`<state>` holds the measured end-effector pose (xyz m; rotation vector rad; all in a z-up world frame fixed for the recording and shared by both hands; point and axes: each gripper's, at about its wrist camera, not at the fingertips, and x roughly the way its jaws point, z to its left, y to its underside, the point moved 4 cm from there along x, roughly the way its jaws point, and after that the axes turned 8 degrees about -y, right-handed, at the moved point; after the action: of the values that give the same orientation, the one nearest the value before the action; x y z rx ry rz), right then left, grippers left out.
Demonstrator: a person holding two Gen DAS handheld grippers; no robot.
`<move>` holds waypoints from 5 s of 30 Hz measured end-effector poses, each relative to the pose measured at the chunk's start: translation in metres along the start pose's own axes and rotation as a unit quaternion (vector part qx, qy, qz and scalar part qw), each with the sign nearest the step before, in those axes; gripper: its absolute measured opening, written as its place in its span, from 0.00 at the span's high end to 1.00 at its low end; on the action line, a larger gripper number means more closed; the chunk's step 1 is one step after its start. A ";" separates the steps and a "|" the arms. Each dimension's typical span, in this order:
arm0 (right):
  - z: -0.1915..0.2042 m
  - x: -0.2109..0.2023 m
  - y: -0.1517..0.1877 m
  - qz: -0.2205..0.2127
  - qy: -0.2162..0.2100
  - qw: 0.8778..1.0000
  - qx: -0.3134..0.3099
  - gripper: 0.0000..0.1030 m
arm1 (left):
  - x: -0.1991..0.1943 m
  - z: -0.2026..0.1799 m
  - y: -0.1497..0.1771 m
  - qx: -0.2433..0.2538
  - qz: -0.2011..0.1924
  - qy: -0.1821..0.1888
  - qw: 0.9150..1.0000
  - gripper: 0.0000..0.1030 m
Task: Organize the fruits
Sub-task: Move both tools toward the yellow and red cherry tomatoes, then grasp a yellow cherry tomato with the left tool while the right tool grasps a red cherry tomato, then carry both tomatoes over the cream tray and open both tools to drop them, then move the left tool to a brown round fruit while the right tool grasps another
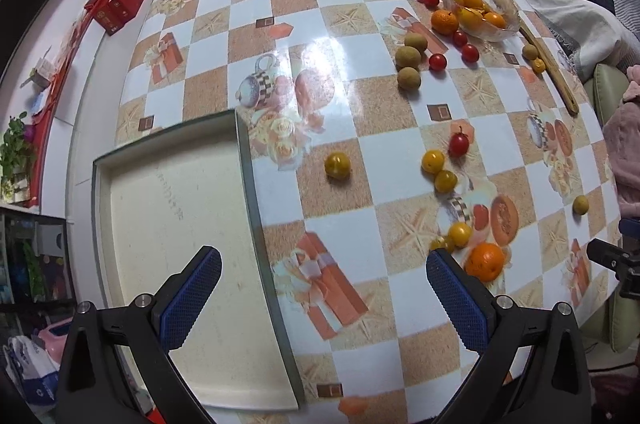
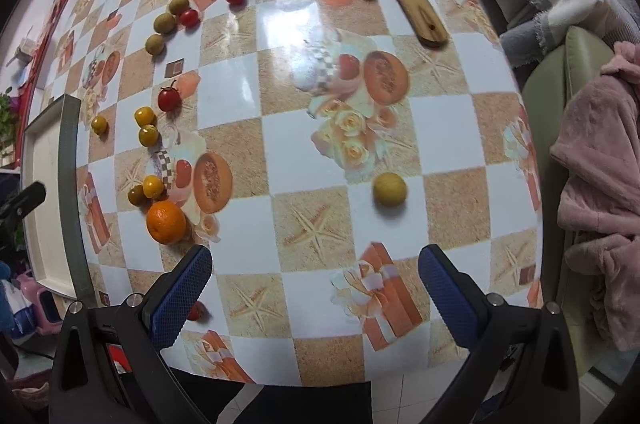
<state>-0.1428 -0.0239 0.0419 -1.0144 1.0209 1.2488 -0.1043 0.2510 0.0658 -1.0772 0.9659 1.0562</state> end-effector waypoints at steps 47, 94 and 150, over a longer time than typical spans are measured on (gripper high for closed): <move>0.121 0.088 -0.113 0.007 -0.103 0.985 -0.140 0.78 | 0.091 -0.032 -0.043 -0.014 0.015 0.075 0.997 0.78; 0.356 0.127 -0.003 0.113 -0.129 0.928 -0.332 0.77 | 0.089 0.170 0.156 -0.203 0.078 -0.046 0.975 0.78; -0.058 0.039 -0.010 -0.032 -0.009 0.996 0.080 0.14 | 0.046 -0.052 -0.070 0.029 -0.015 0.014 0.999 0.17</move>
<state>-0.1334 -0.0713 -0.0095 -0.9038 1.0478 1.1043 -0.0310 0.1988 0.0253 -1.0592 0.9949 0.9861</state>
